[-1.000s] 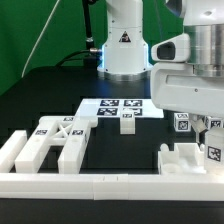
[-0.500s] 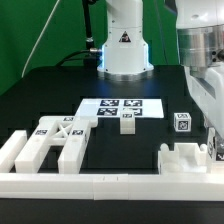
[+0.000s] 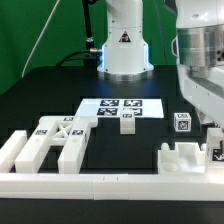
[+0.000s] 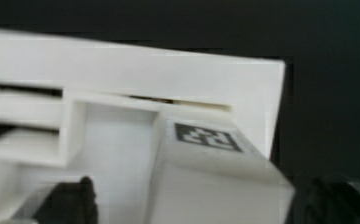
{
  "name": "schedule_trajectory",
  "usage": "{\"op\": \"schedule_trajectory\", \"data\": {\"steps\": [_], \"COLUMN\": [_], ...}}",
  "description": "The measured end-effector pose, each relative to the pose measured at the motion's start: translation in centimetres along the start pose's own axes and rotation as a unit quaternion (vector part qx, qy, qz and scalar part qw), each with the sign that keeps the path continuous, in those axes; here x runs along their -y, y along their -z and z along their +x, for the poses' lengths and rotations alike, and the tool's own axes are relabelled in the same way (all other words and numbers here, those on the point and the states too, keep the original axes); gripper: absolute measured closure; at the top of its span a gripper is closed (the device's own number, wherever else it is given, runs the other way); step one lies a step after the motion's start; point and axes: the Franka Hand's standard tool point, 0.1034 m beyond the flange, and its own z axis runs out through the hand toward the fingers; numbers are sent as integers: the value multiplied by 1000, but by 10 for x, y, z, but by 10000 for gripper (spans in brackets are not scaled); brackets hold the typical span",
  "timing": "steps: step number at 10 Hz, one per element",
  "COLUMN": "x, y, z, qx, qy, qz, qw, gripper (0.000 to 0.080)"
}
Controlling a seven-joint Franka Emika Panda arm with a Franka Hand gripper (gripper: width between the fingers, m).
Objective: Assemble chair
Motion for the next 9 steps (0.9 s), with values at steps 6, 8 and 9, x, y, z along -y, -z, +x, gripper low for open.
{"op": "schedule_trajectory", "data": {"steps": [6, 8, 9], "x": [1, 2, 2], "y": [-6, -6, -6], "z": [-4, -2, -2], "qx": [-11, -14, -14], "qy": [351, 389, 386], "qz": [0, 0, 0], "qw": [936, 921, 922], "gripper": [150, 150, 274]}}
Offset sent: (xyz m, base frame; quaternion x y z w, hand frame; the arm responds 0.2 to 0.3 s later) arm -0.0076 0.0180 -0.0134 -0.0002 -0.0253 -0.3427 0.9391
